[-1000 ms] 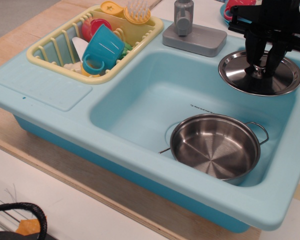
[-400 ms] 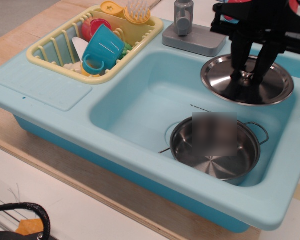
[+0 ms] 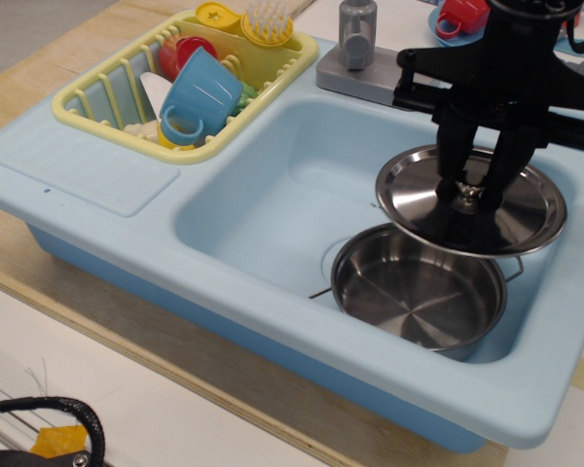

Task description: Put lid on pot or pan

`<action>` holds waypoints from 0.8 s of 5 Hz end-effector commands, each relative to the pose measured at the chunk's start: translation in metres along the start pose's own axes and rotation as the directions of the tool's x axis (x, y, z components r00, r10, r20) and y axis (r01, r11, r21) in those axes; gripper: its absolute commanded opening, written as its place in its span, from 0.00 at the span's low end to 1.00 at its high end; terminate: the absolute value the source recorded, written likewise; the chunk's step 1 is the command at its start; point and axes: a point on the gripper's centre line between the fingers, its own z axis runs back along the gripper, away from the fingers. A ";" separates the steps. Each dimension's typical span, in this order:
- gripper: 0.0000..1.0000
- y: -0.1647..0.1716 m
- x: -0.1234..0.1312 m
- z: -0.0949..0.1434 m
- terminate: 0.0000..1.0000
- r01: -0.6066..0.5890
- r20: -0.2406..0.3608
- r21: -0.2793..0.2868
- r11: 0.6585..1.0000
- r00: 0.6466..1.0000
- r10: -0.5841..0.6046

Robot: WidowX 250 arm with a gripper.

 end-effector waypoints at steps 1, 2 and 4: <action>0.00 0.001 -0.014 0.014 0.00 -0.044 0.041 -0.022 0.999 0.998 0.045; 0.00 0.004 -0.022 0.009 0.00 -0.058 0.046 -0.033 0.998 0.997 0.059; 1.00 0.007 -0.015 0.004 0.00 -0.033 0.036 -0.037 0.999 0.999 0.034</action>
